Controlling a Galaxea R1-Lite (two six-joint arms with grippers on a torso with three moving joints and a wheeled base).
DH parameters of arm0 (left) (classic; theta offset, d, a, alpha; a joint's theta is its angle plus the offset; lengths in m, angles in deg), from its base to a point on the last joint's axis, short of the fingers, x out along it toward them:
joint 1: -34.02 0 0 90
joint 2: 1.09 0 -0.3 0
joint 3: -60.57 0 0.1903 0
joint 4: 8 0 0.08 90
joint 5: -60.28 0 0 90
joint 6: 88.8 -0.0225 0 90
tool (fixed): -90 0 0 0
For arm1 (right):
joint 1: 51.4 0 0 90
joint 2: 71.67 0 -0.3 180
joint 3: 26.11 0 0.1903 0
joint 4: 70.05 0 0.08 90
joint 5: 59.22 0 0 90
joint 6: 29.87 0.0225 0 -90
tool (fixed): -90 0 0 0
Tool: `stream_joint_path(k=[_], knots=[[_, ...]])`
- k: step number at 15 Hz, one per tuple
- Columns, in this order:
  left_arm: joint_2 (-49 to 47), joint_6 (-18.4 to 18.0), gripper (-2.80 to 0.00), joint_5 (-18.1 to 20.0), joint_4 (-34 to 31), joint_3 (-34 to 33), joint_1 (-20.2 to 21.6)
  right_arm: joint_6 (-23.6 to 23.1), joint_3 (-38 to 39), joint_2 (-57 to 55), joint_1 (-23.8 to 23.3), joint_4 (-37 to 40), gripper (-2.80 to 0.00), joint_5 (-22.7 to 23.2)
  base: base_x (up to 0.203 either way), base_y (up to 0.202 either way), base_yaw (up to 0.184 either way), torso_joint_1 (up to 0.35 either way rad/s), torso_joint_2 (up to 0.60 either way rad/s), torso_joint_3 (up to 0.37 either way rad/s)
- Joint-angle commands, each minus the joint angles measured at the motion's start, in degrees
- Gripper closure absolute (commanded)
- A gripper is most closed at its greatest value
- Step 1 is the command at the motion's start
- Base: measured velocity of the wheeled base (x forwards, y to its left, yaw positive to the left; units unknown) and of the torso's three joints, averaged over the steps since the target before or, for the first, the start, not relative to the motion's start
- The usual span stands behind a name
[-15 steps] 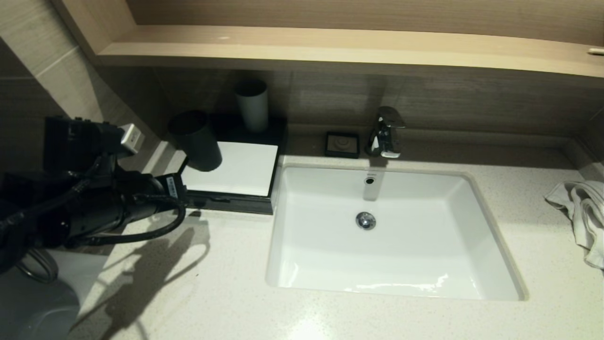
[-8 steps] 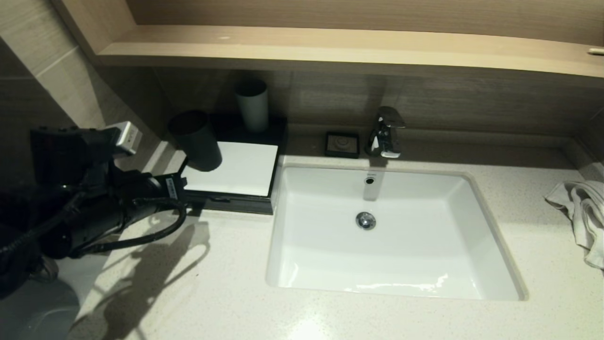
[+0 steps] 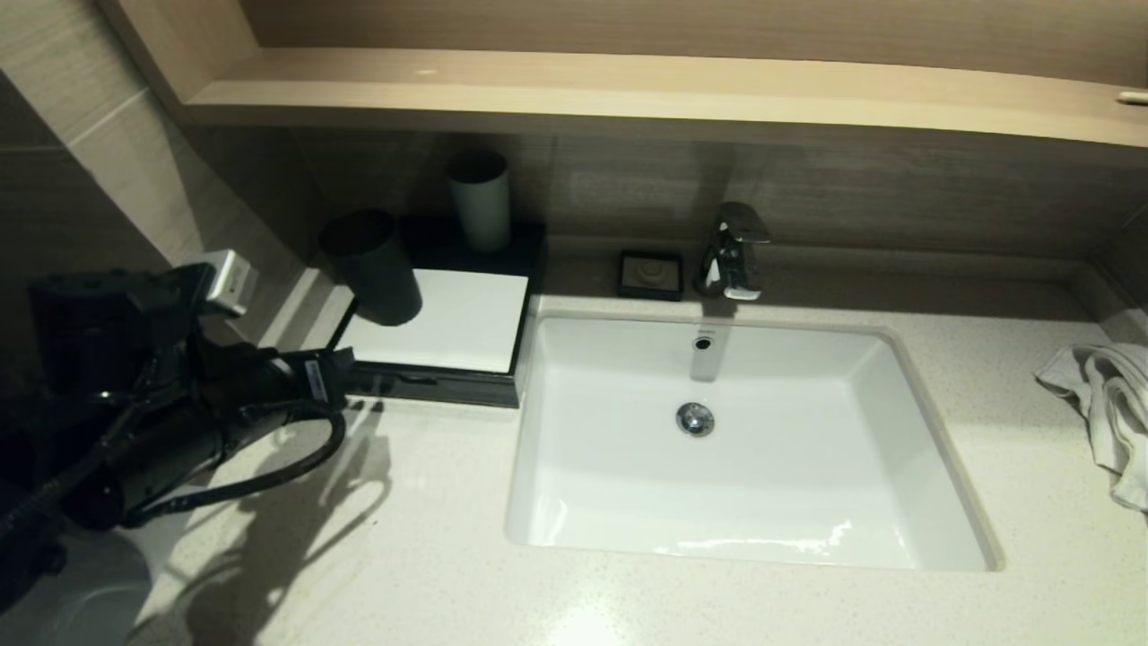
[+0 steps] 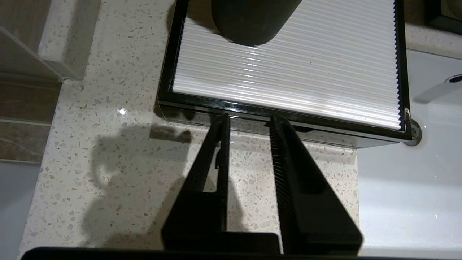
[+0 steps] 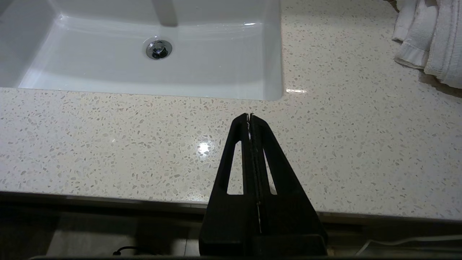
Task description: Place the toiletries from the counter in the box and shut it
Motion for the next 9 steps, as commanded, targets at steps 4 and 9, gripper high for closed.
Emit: stream_joint_path(k=[4,9], knots=[[-1.3,-1.9,-2.80,-0.1,7.6,-4.5,0.0,0.0,0.0,0.0,0.0,0.0,0.00,0.0,0.000,0.000,0.000,0.000,0.00,0.000],[-4.8,-4.0,-2.80,-1.9,15.9,-5.3,0.0,0.0,0.0,0.0,0.0,0.0,0.00,0.0,0.000,0.000,0.000,0.000,0.00,0.000]])
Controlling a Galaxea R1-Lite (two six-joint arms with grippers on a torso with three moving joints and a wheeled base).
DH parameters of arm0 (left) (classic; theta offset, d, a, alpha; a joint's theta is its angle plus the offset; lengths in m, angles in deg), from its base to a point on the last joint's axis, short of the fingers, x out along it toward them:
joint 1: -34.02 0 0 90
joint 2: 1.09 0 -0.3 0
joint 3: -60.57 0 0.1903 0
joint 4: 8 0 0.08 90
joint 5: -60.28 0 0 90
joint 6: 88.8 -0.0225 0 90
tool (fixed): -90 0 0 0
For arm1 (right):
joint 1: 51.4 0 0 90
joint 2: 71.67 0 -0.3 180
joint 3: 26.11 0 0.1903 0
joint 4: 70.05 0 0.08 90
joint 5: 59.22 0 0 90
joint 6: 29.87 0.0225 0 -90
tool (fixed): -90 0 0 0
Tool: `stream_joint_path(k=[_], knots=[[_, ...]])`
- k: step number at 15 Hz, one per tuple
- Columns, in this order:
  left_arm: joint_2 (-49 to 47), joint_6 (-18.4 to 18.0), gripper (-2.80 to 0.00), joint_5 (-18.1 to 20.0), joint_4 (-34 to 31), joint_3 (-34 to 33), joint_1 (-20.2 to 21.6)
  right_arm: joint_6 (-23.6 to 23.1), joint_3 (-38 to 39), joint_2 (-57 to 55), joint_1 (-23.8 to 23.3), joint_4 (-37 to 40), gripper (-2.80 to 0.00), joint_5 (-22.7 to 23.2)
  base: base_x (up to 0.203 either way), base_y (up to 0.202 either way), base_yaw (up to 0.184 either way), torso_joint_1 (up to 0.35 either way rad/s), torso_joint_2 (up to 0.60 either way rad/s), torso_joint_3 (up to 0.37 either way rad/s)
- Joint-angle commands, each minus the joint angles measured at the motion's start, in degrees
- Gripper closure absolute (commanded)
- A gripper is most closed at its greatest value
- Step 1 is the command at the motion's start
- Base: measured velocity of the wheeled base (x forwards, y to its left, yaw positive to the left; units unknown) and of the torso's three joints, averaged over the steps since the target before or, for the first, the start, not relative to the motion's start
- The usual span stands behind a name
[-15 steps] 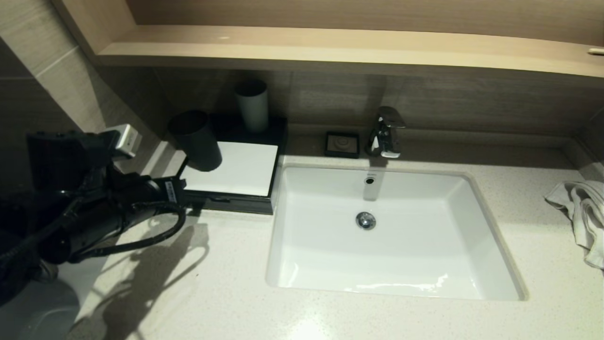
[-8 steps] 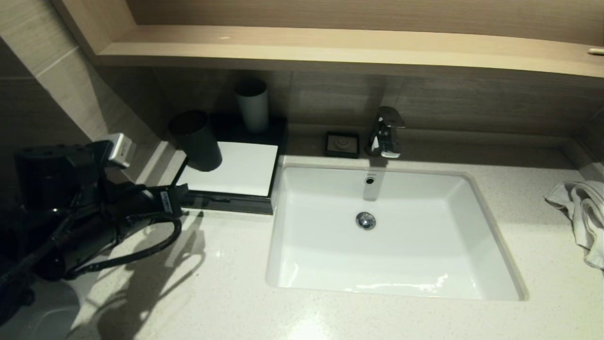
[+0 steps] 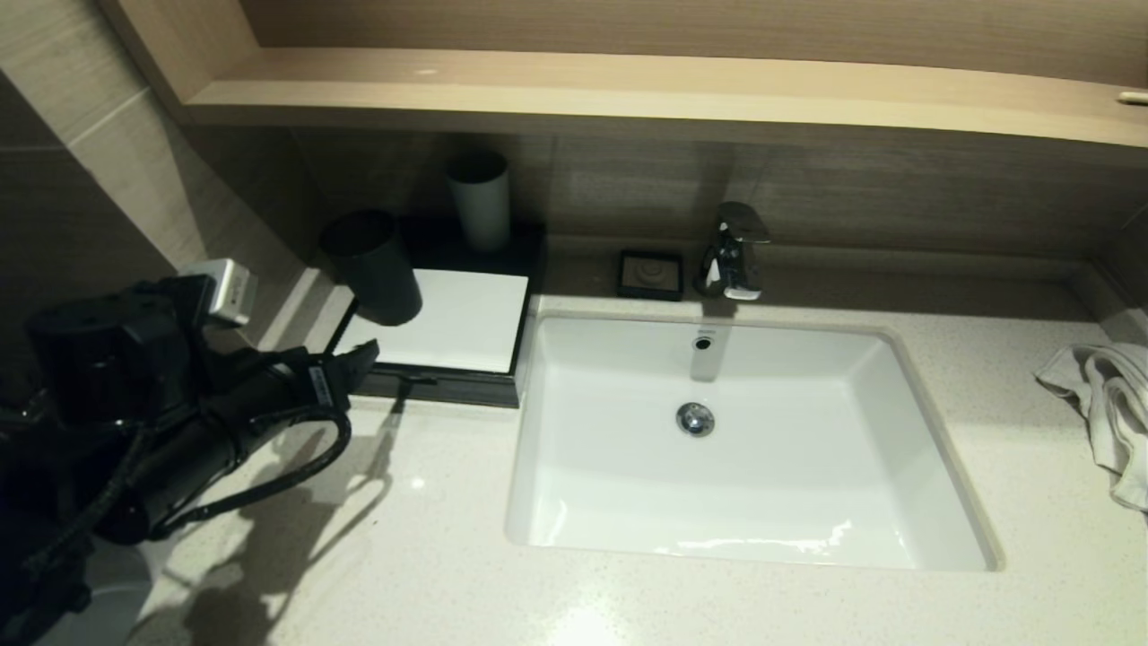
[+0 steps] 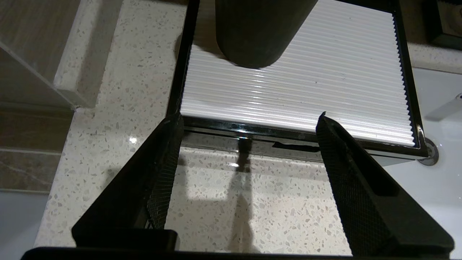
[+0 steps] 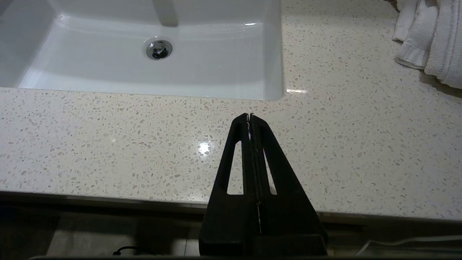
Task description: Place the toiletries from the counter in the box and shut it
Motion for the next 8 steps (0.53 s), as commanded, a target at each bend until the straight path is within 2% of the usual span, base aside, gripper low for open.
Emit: stream_joint_path(k=[1,8], knots=[[-2.3,-0.5,-2.80,-0.1,2.8,-0.1,0.0,0.0,0.0,0.0,0.0,0.0,0.00,0.0,0.000,0.000,0.000,0.000,0.00,0.000],[-6.2,-1.1,-2.80,0.0,7.6,0.5,0.1,0.0,0.0,0.0,0.0,0.0,0.00,0.0,0.000,0.000,0.000,0.000,0.00,0.000]])
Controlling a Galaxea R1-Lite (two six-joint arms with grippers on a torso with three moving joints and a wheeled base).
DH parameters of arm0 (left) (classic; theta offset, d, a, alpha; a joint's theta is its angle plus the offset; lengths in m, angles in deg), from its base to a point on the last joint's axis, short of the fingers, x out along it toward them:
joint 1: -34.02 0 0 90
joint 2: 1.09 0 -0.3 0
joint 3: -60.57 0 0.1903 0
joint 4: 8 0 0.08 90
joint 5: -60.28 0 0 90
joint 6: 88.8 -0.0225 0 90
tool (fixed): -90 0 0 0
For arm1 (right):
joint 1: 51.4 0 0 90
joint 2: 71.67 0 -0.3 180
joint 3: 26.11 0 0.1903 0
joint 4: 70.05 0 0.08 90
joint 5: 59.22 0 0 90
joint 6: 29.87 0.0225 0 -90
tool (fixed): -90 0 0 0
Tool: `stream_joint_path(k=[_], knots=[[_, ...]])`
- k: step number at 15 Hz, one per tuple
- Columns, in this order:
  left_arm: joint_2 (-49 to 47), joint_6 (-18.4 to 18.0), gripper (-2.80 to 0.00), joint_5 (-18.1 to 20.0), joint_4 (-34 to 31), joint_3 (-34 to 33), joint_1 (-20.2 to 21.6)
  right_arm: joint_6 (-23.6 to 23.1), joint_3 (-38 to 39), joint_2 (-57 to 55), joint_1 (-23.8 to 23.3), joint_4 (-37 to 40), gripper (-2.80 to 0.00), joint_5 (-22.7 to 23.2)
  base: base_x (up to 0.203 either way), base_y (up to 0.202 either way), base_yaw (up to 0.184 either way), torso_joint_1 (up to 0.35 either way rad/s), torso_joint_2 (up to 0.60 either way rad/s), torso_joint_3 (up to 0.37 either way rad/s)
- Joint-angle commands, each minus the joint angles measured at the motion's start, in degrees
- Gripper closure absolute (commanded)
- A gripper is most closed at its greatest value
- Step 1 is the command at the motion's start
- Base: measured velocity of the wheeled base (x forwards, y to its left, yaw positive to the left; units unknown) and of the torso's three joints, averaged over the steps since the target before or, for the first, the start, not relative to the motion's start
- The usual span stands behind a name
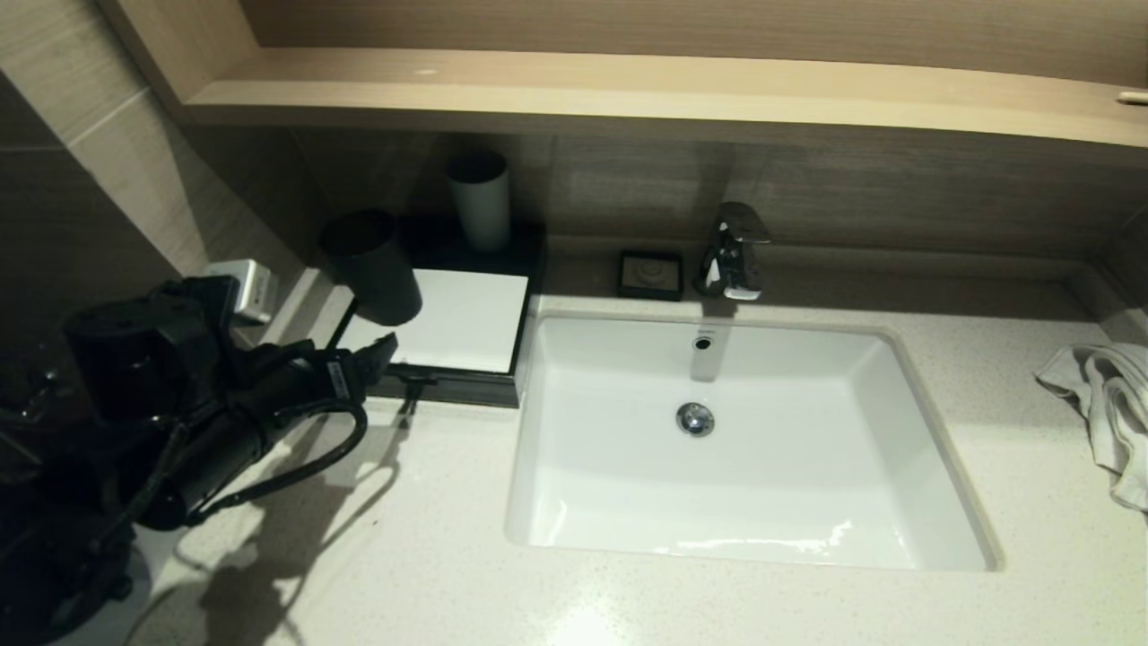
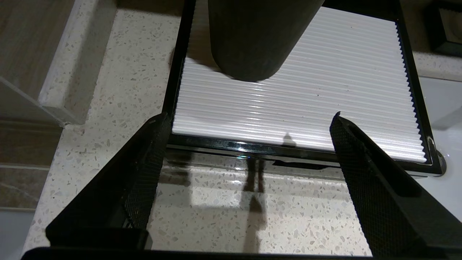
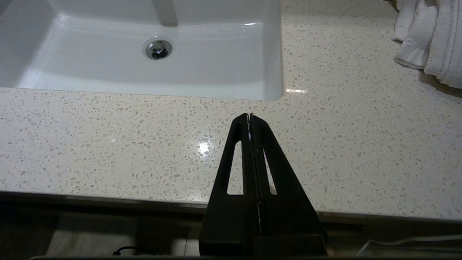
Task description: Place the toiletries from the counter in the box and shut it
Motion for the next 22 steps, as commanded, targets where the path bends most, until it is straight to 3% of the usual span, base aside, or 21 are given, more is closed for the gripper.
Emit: stream_joint_path(k=[1,5,22], knots=[[-2.1,-0.3,-2.80,0.0,2.1,0.2,0.1,0.0,0.0,0.0,0.0,0.0,0.00,0.1,0.000,0.000,0.000,0.000,0.00,0.000],[-4.9,-1.4,-2.80,-0.1,6.9,0.3,0.1,0.0,0.0,0.0,0.0,0.0,0.00,0.1,0.000,0.000,0.000,0.000,0.00,0.000],[-9.2,-2.5,-2.80,-0.2,10.3,2.7,0.1,0.0,0.0,0.0,0.0,0.0,0.00,0.1,0.000,0.000,0.000,0.000,0.00,0.000]])
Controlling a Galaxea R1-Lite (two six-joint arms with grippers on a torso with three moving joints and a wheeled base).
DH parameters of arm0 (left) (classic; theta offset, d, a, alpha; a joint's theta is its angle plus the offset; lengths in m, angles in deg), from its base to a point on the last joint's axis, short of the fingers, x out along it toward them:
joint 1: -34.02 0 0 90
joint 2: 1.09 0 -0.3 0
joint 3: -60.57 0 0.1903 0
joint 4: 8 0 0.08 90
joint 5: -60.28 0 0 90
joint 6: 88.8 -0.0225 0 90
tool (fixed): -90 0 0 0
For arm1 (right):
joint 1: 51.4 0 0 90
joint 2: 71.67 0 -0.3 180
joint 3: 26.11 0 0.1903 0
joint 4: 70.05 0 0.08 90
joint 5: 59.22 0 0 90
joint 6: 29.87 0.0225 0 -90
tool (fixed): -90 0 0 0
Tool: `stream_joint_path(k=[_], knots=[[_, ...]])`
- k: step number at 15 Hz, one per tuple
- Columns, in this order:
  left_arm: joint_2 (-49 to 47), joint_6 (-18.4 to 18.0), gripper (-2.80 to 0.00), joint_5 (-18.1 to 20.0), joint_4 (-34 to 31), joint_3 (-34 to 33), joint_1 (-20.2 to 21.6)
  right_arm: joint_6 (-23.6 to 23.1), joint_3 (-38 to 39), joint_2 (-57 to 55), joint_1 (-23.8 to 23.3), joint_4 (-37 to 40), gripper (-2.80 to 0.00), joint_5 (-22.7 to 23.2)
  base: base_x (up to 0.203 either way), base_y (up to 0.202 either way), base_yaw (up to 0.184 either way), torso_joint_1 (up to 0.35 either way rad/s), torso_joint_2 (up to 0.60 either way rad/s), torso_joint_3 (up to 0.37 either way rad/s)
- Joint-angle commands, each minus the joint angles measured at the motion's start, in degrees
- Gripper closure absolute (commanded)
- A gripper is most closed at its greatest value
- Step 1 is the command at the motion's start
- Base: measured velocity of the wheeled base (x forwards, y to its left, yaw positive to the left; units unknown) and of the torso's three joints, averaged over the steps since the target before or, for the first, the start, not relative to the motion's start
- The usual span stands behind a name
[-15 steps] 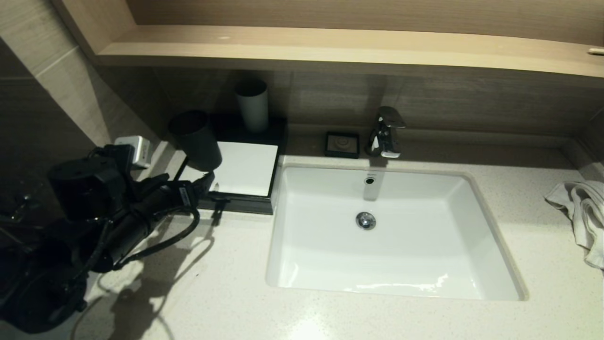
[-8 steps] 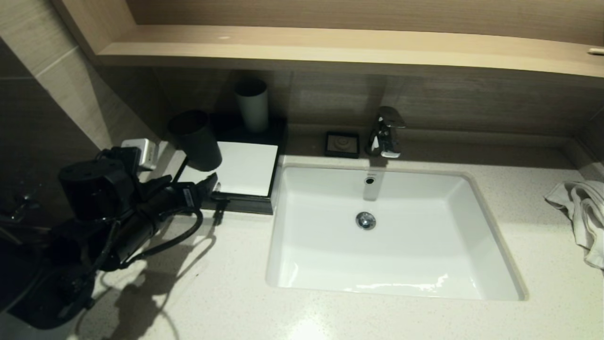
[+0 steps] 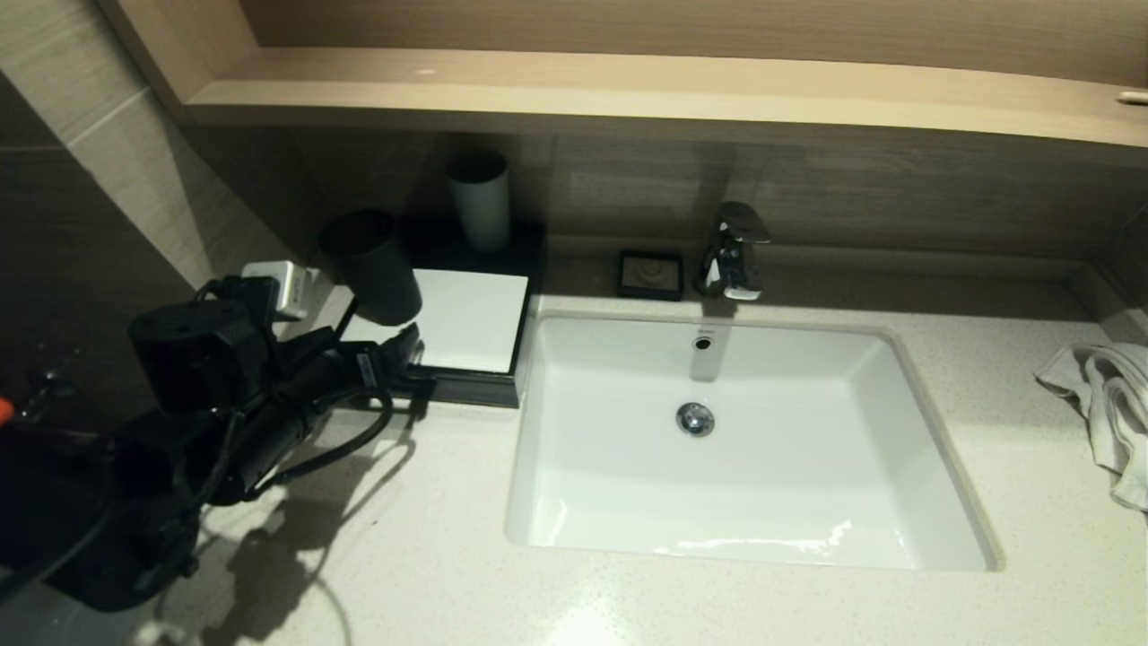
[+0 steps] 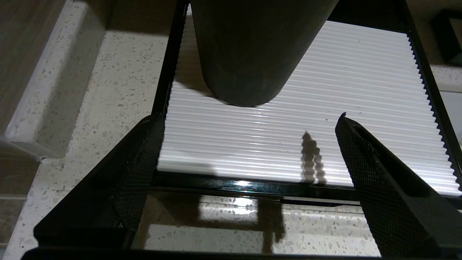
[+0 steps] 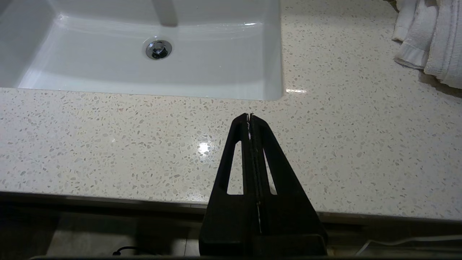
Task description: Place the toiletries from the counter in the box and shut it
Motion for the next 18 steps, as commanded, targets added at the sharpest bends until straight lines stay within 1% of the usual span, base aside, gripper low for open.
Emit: stream_joint_path(k=[1,7,12,15,18], knots=[[-1.1,-0.1,-2.80,-0.1,0.8,0.9,0.1,0.0,0.0,0.0,0.0,0.0,0.00,0.0,0.000,0.000,0.000,0.000,0.00,0.000],[-3.4,-0.6,-2.80,-0.2,2.3,2.4,0.1,0.0,0.0,0.0,0.0,0.0,0.00,0.0,0.000,0.000,0.000,0.000,0.00,0.000],[-4.3,-2.4,-2.80,-0.2,3.4,4.0,1.1,0.0,0.0,0.0,0.0,0.0,0.00,0.0,0.000,0.000,0.000,0.000,0.00,0.000],[-4.5,-2.6,-2.80,-0.2,4.5,3.9,1.2,0.0,0.0,0.0,0.0,0.0,0.00,0.0,0.000,0.000,0.000,0.000,0.00,0.000],[-5.0,-3.6,-2.80,-0.2,5.1,4.1,1.2,0.0,0.0,0.0,0.0,0.0,0.00,0.0,0.000,0.000,0.000,0.000,0.00,0.000]])
